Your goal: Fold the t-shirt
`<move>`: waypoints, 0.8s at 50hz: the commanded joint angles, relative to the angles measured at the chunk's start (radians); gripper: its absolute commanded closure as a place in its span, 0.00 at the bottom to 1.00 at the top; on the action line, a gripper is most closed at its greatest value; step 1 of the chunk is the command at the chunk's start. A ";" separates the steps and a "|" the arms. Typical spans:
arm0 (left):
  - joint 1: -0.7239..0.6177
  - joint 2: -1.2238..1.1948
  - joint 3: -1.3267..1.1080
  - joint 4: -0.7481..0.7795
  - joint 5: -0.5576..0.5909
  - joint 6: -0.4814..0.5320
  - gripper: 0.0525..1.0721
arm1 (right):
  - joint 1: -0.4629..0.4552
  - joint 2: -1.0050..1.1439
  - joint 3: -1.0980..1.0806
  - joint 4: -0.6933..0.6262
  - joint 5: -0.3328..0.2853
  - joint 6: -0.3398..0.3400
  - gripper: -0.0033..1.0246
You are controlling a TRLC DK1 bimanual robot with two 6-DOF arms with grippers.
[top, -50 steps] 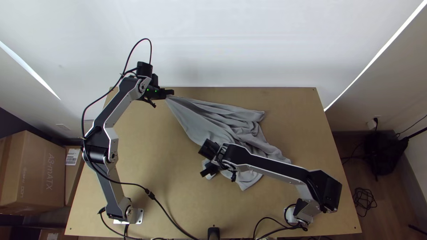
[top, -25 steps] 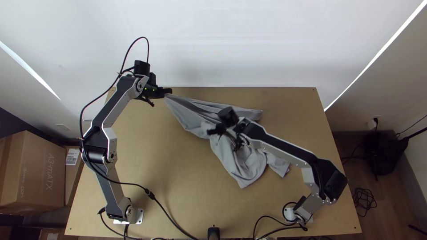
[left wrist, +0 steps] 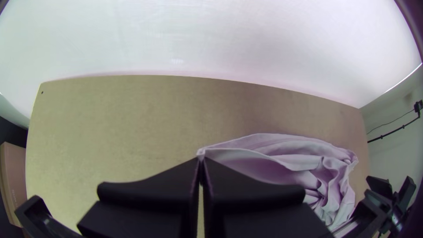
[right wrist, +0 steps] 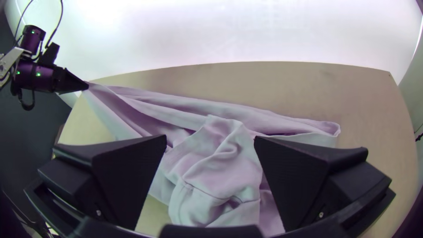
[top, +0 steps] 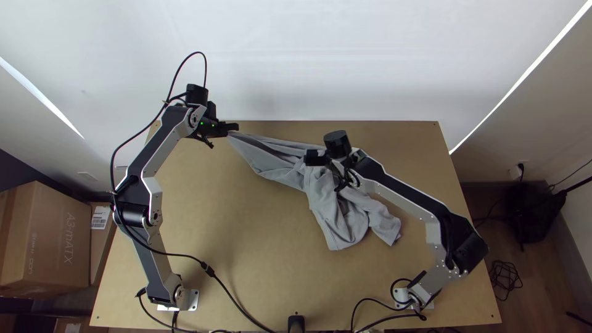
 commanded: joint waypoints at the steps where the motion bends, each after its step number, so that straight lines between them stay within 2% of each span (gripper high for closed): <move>1: -0.003 -0.040 0.020 -0.009 0.001 -0.006 0.98 | 0.039 -0.060 0.038 -0.050 0.032 -0.004 0.15; 4: -0.005 -0.040 0.020 -0.009 0.001 -0.009 0.97 | 0.060 -0.045 0.097 -0.127 0.036 0.009 0.21; 9: -0.005 -0.040 0.018 -0.009 0.001 -0.012 0.97 | 0.082 0.002 0.214 -0.260 0.041 0.056 0.52; 11: -0.006 -0.040 0.018 -0.009 0.001 -0.012 0.97 | 0.091 0.032 0.265 -0.319 0.050 0.062 0.60; 12: -0.008 -0.040 0.018 -0.009 0.001 -0.012 0.98 | 0.097 0.052 0.295 -0.360 0.050 0.061 0.60; 15: -0.008 -0.043 0.018 -0.009 0.001 -0.012 0.97 | 0.108 0.136 0.440 -0.523 0.050 0.045 0.59; 16: -0.008 -0.043 0.018 -0.011 0.001 -0.012 0.97 | 0.114 0.164 0.481 -0.569 0.050 0.032 0.56; 18: -0.008 -0.045 0.018 -0.011 0.001 -0.012 0.97 | 0.121 0.214 0.561 -0.659 0.048 0.016 0.44; 20: -0.008 -0.046 0.017 -0.011 0.001 -0.012 0.98 | 0.128 0.249 0.621 -0.710 0.048 -0.019 0.40; 25: -0.005 -0.049 0.017 -0.011 0.001 -0.012 0.97 | 0.132 0.271 0.647 -0.718 0.048 -0.037 0.40; 29: -0.003 -0.052 0.017 -0.013 0.001 -0.010 0.98 | 0.131 0.291 0.647 -0.741 0.058 -0.028 0.28; 33: 0.001 -0.055 0.012 -0.014 0.001 -0.009 0.97 | 0.134 0.317 0.657 -0.785 0.099 -0.018 0.20; 37: 0.005 -0.057 0.009 -0.014 0.001 -0.009 0.97 | 0.134 0.355 0.673 -0.826 0.142 -0.018 0.19; 40: 0.005 -0.060 0.006 -0.014 0.001 -0.006 0.97 | 0.135 0.372 0.677 -0.842 0.147 -0.019 0.19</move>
